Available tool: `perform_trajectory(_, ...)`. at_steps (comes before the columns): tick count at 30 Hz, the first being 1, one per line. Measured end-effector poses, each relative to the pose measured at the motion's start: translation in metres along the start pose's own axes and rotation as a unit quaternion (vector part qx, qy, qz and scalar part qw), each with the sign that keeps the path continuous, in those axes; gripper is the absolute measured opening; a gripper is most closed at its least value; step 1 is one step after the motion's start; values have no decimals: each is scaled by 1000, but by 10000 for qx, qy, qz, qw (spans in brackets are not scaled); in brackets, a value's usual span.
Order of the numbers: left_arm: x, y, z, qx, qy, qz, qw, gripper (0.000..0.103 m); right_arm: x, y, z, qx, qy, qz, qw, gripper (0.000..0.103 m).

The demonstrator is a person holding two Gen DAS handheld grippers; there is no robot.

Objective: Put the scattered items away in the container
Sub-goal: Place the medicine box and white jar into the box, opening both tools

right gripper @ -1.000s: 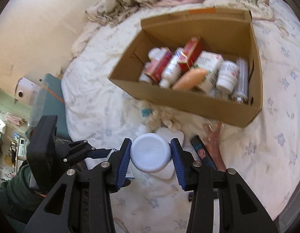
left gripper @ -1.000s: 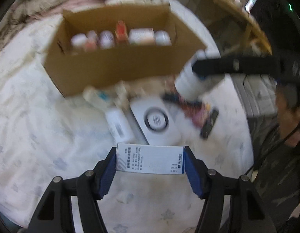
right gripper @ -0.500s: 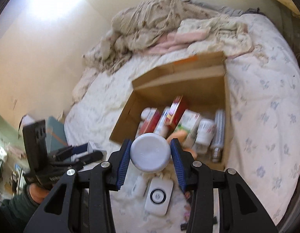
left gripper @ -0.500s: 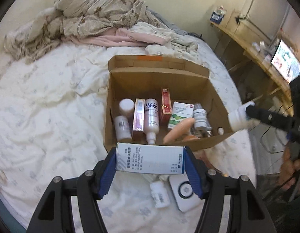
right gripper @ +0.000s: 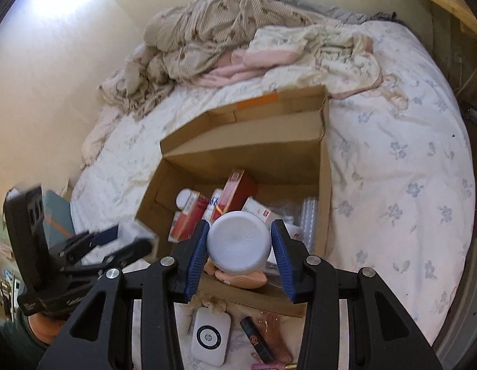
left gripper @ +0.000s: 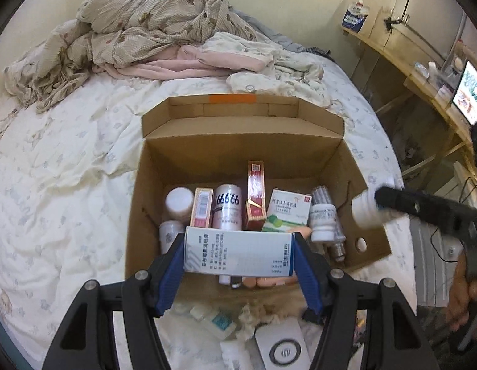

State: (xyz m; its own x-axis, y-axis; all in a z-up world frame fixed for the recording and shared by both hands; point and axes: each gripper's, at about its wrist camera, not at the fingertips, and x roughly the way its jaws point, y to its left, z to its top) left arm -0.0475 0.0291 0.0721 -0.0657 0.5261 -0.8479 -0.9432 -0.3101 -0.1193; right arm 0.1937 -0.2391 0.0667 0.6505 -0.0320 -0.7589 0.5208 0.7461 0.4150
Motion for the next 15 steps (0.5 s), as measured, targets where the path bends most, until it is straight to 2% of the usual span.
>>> perform_trajectory(3,15,-2,9,-33,-8,-48,10000,66,8,9,-3,-256,119,-162,9995,46)
perform_trajectory(6,32,-4,12,-32,150,253,9996,66,22,13,-11,-347,399,-279,9982,46)
perform_trajectory(8,44,-1,9,-224,257,429,9985,66,33,13,-15,-364,582,-511,9963,46)
perform_trajectory(11,58,1,2,-316,428,413,9977,66,44,6,-20,-221,827,-617,9944,46)
perform_trajectory(13,62,-2,-2,-251,470,442,9976,66,45,5,-20,-217,858,-640,9940,46)
perform_trajectory(15,64,-2,-4,-321,545,308,9975,67,45,5,-19,-208,852,-664,9939,46)
